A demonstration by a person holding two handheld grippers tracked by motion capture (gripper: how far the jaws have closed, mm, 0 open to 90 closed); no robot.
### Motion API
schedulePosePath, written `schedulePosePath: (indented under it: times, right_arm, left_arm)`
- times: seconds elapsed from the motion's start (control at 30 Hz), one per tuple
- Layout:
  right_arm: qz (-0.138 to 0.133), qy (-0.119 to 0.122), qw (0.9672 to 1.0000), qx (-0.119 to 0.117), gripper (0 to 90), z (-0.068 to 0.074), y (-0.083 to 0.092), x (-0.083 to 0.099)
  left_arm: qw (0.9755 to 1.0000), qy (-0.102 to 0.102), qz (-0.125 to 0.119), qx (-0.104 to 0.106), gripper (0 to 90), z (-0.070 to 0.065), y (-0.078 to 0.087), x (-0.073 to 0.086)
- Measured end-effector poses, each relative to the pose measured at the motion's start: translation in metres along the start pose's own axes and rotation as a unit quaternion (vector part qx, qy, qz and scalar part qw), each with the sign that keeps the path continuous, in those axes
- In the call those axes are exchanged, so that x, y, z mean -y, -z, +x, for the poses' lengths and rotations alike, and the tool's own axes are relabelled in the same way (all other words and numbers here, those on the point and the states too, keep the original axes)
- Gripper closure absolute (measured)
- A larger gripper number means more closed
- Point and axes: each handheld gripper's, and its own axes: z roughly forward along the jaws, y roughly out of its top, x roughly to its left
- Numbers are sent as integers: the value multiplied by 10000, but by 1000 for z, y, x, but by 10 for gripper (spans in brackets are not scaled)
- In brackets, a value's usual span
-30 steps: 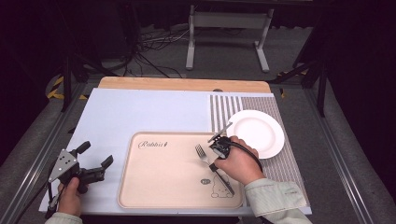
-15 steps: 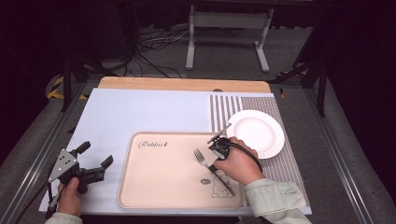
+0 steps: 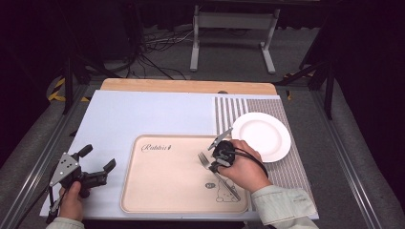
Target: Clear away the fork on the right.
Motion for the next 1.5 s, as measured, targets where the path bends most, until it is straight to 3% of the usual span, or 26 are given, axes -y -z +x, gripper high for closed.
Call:
schedulePosePath:
  times: [0.03,0.07,0.17,0.37,0.8,1.5]
  right_arm:
    - [0,0,10000,0,843,0,0,0]
    - [-177,212,9996,-47,895,2,-3,0]
    - [-261,413,9987,-111,900,4,-8,0]
    - [-423,637,9970,-148,900,5,-24,-3]
    - [-589,575,9965,-131,900,-1,-40,-5]
    - [-614,494,9969,70,900,-11,-40,-1]
  left_arm:
    - [10000,0,0,0,3,0,0,0]
    - [10000,0,11,0,3,0,0,0]
    - [10000,1,16,6,3,0,0,0]
    - [10000,10,8,1,3,0,0,0]
    - [10000,18,1,0,3,0,0,0]
    - [10000,13,-11,-2,3,1,0,0]
